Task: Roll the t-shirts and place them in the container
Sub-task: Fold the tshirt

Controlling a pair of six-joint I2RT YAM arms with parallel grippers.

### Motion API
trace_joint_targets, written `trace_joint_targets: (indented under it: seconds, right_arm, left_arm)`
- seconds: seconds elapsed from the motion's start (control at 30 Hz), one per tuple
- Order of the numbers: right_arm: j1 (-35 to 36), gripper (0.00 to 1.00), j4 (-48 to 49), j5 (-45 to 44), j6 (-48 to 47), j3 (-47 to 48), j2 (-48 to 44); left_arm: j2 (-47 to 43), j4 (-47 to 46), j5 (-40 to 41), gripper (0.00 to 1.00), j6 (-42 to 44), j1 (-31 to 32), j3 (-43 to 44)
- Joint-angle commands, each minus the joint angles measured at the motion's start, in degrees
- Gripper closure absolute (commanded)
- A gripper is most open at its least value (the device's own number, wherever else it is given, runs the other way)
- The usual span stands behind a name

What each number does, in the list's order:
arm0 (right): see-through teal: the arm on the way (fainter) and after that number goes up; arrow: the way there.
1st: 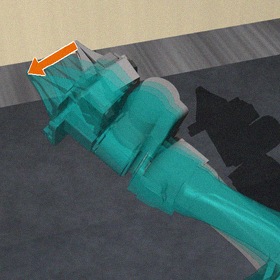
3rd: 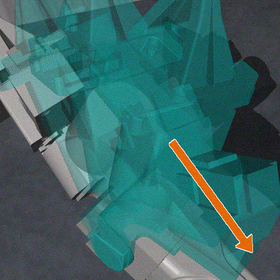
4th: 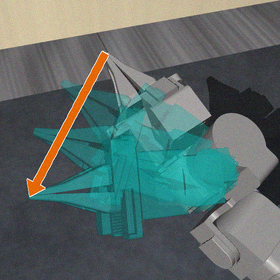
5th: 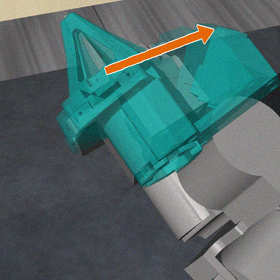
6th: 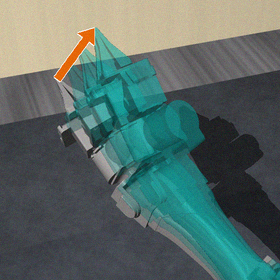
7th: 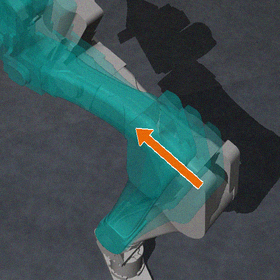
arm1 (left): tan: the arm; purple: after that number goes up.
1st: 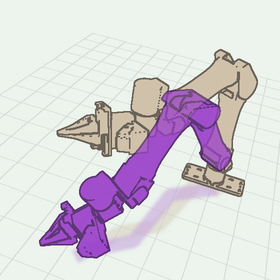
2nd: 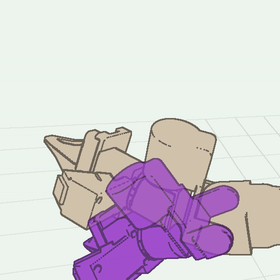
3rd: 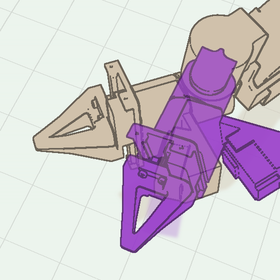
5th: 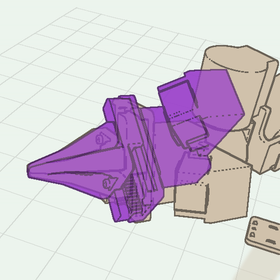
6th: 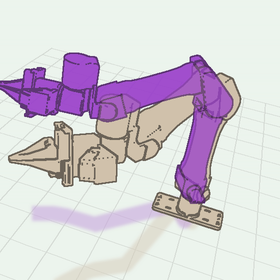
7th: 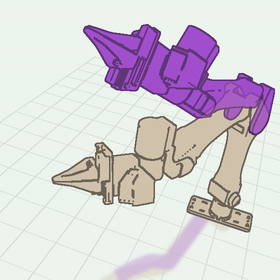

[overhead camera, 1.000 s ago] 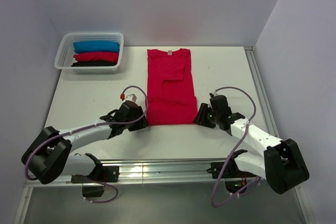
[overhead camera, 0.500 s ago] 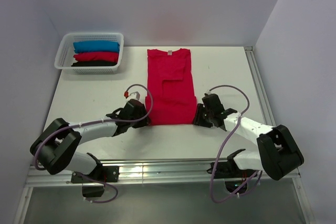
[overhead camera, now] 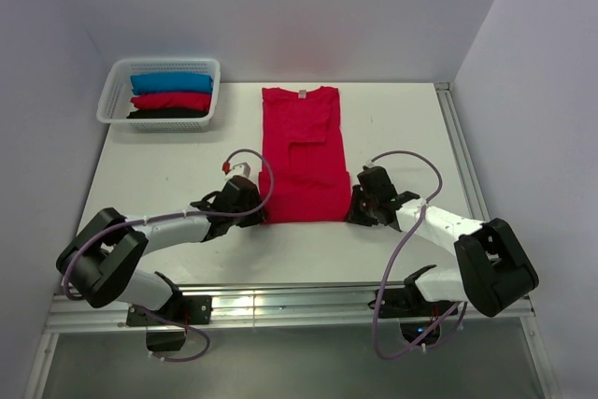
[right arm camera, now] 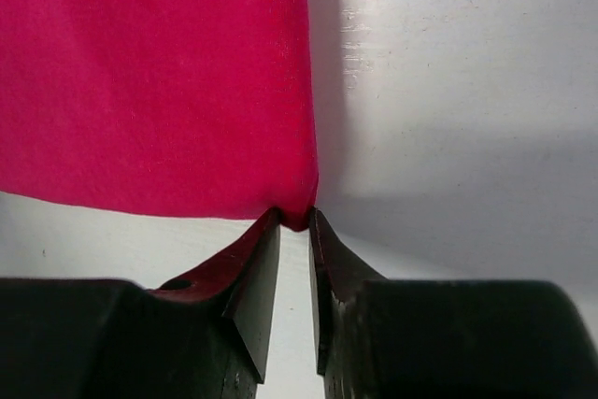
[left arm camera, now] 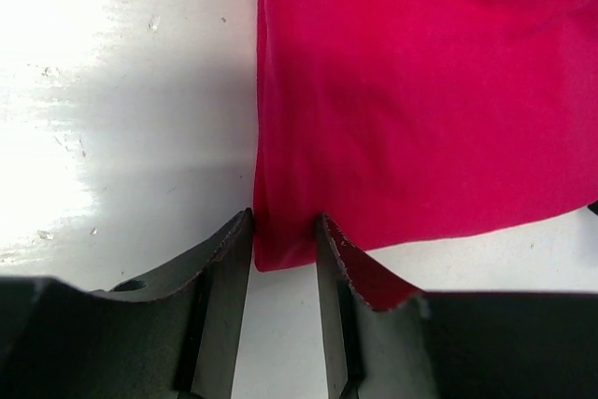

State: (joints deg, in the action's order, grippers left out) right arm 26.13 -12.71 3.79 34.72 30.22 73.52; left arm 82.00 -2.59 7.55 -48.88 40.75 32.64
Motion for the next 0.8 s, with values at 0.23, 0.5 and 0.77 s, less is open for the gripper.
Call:
trace_joint_targets:
  seconds: [0.23, 0.5, 0.77]
  right_arm:
    - [1.2, 0.99, 0.05, -1.42, -0.79, 2.83, 0.49]
    - [1.91, 1.0, -0.47, -1.77, -0.97, 3.27, 0.93]
    - [2.17, 1.0, -2.49, -0.19, -0.97, 3.88, -1.0]
  left_arm:
    - [0.0, 1.45, -0.87, 0.65, 2.13, 0.38, -1.62]
    - [3.7, 0.83, -1.4, 0.88, 2.56, 0.56, 0.31]
    - [3.61, 13.02, 2.82, 1.0, 0.99, 0.73, 4.53]
